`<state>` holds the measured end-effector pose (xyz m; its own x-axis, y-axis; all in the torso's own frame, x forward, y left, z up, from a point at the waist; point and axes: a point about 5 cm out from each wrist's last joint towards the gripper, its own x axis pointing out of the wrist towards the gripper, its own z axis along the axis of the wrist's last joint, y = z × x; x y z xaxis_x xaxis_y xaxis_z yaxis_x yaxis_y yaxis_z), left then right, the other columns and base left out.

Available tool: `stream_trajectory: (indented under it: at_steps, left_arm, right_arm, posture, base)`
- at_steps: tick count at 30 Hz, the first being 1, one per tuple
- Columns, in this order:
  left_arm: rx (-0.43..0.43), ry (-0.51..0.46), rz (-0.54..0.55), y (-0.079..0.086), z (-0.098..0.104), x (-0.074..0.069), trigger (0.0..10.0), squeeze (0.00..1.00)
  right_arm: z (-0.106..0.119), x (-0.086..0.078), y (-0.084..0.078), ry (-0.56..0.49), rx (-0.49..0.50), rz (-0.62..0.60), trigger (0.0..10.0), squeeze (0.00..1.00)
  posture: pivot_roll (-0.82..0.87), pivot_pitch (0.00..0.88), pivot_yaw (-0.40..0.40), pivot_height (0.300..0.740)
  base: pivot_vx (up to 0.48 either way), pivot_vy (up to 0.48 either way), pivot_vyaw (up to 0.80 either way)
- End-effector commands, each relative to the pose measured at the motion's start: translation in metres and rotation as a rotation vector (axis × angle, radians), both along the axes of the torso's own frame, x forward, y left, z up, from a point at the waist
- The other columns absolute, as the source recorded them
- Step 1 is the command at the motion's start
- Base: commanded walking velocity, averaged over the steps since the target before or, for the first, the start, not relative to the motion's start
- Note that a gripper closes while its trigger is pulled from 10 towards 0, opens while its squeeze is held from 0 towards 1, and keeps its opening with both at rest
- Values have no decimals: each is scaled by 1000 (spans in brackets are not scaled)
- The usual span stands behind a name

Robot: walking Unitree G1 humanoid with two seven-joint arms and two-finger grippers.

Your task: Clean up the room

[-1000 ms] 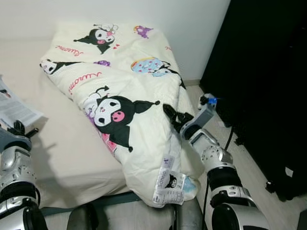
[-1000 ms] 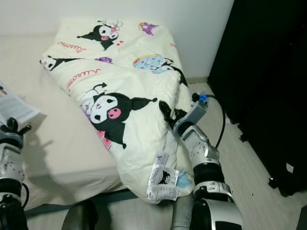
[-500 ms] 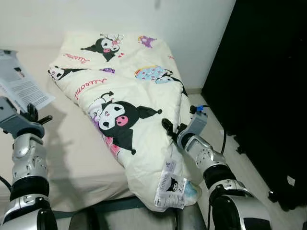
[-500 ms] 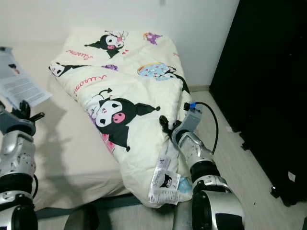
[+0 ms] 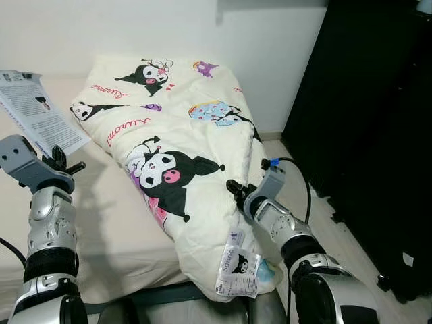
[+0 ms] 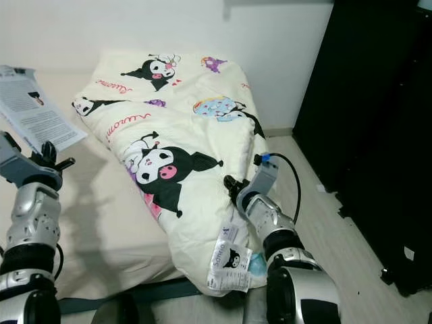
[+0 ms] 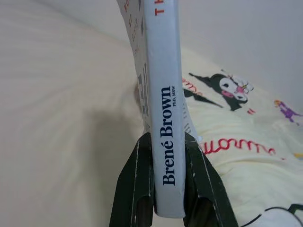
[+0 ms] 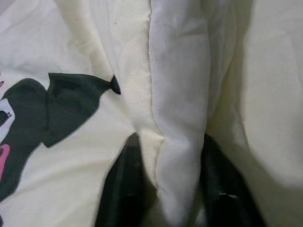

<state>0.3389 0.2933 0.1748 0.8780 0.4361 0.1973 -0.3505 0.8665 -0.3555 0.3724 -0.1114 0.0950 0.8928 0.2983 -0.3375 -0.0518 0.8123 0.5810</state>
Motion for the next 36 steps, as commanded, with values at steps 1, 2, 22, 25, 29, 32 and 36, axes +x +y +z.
stream_trajectory:
  at_steps: [1, 2, 22, 25, 29, 32, 36]
  left_arm:
    - [15, -38, -4, -2, 11, 2, 0, 0]
    - [18, -43, -5, -2, 13, 2, 0, 0]
    - [67, -202, 16, 3, 66, 5, 0, 0]
    - [70, -195, 12, 2, 64, 5, 0, 0]
    - [72, -183, 15, 3, 61, 4, 0, 0]
    - [72, -181, 14, 3, 61, 4, 0, 0]
    - [86, -176, -1, -1, 61, 5, 0, 0]
  right_arm:
    - [-4, -2, 2, 39, 3, -2, 0, 0]
    - [-5, -1, 1, 48, -10, -11, 0, 0]
    - [-11, -89, 125, -269, -221, 1331, 0, 0]
    - [-37, -85, 107, -181, -434, 1336, 10000, 0]
    - [-41, -75, 92, -154, -455, 1178, 10000, 1000]
    - [-39, -80, 90, -183, -434, 1220, 10000, 1000]
    - [-24, -91, 86, -296, -299, 1291, 10000, 1000]
  posture:
    - [-86, 5, -34, 475]
    - [-88, 4, -35, 475]
    - [-84, 0, -53, 475]
    - [-85, 0, -56, 475]
    - [-88, 0, -58, 475]
    - [-88, 0, -57, 475]
    - [-88, 0, -55, 475]
  base:
    - [0, 0, 0]
    - [0, 0, 0]
    - [0, 0, 0]
    - [0, 0, 0]
    - [0, 0, 0]
    - [0, 0, 0]
    - [0, 0, 0]
